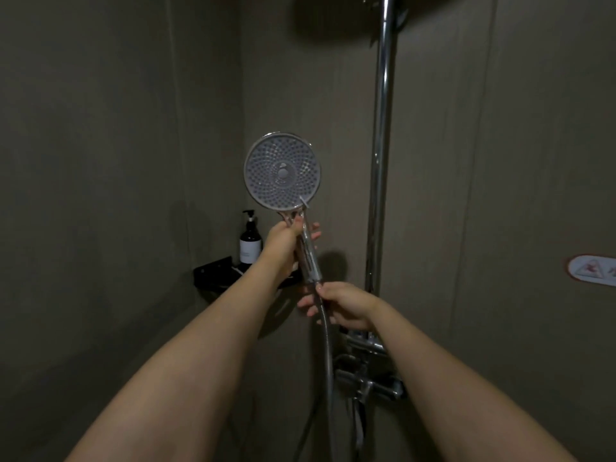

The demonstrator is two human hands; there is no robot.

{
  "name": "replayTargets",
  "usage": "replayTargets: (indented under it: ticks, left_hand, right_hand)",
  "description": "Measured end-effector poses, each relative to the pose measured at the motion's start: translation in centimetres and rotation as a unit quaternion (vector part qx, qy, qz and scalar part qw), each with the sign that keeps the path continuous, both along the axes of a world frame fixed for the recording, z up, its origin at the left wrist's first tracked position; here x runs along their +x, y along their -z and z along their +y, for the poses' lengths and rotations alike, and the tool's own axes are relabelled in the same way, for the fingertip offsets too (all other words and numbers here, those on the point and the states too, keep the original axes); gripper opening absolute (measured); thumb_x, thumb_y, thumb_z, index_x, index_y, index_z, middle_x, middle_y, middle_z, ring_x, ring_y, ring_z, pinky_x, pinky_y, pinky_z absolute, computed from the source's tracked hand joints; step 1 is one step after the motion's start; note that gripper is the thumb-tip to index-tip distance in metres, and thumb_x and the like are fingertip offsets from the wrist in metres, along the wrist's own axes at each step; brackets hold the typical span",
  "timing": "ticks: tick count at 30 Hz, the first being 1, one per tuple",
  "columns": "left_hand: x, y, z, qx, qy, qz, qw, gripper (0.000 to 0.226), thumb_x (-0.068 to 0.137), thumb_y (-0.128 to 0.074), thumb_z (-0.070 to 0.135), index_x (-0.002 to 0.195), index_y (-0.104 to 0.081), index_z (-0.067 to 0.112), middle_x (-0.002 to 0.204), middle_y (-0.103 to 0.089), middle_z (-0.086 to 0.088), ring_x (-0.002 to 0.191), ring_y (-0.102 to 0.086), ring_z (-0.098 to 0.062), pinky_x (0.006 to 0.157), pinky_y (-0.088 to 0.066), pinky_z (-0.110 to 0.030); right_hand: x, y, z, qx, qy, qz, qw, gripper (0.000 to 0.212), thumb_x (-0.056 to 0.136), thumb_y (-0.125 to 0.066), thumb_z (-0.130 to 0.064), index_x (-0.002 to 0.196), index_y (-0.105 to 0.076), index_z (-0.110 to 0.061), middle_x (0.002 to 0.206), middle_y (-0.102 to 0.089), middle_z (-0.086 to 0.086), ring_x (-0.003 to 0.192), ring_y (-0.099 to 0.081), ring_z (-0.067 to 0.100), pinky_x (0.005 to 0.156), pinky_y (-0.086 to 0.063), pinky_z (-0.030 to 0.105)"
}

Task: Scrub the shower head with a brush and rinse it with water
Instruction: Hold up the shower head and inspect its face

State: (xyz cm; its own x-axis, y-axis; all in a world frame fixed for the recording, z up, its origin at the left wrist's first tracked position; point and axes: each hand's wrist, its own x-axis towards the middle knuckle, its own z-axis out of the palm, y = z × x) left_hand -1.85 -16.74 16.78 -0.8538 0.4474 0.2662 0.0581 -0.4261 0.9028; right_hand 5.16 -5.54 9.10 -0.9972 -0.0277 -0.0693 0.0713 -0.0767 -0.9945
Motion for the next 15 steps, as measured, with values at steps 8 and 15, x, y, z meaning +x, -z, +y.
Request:
replayTargets:
  ticks: [8, 15]
  left_hand:
    - [-0.6, -0.3, -3.0, 0.031, -0.102, -0.048, 0.993, 0.022, 0.100, -0.037, 0.022, 0.080, -0.046, 0.016, 0.070, -0.052, -0.005, 0.059, -0.050, -0.014, 0.060, -0.047, -0.027]
    - [-1.2, 0.3, -3.5, 0.048, -0.129, -0.063, 0.989, 0.019, 0.099, -0.039, 0.023, 0.083, -0.048, 0.018, 0.073, -0.054, -0.003, 0.065, -0.053, -0.014, 0.071, -0.049, -0.032]
  right_hand:
    - [-2.1, -0.2, -5.3, 0.065, 0.022, 0.023, 0.997, 0.030, 0.102, -0.027, -0.017, 0.078, -0.044, -0.015, 0.065, -0.038, -0.001, 0.047, -0.033, 0.005, 0.053, -0.033, 0.020]
    - [-3.0, 0.0, -6.4, 0.296, 0.108, 0.100, 0.944, 0.030, 0.099, -0.033, -0.016, 0.069, -0.039, -0.021, 0.062, -0.040, -0.001, 0.053, -0.036, 0.011, 0.057, -0.034, 0.029]
